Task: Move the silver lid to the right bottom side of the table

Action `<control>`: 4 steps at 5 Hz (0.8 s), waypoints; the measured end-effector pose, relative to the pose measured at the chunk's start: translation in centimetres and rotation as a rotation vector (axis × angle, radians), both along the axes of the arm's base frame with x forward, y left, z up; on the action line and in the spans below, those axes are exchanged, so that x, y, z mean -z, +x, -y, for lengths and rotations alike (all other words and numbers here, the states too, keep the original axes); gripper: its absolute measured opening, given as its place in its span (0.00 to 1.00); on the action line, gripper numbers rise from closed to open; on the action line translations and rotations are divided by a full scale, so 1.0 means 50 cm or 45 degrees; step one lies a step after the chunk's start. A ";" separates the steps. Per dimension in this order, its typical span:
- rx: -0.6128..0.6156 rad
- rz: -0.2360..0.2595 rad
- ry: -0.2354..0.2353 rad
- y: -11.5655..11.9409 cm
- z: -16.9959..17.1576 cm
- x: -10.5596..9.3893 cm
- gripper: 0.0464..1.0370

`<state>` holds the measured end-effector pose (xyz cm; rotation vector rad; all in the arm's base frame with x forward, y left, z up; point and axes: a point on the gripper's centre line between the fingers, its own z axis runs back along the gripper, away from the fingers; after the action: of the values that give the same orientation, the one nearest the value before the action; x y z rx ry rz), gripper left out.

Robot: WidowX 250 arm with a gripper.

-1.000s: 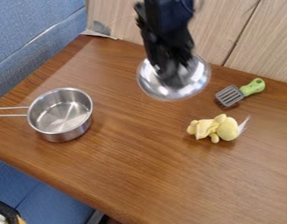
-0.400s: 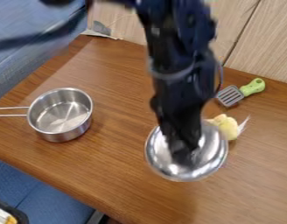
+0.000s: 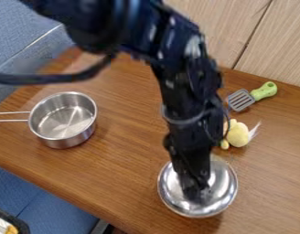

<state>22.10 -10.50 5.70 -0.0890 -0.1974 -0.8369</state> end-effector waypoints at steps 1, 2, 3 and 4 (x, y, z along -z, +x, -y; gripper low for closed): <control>0.049 -0.058 0.049 -0.004 0.005 0.035 0.24; 0.080 -0.077 0.028 0.002 0.016 0.032 0.28; 0.064 -0.068 0.044 0.008 0.013 0.028 0.57; 0.042 -0.065 0.053 0.010 0.010 0.028 0.88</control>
<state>22.61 -11.00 4.32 -0.0744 -0.1304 -0.8701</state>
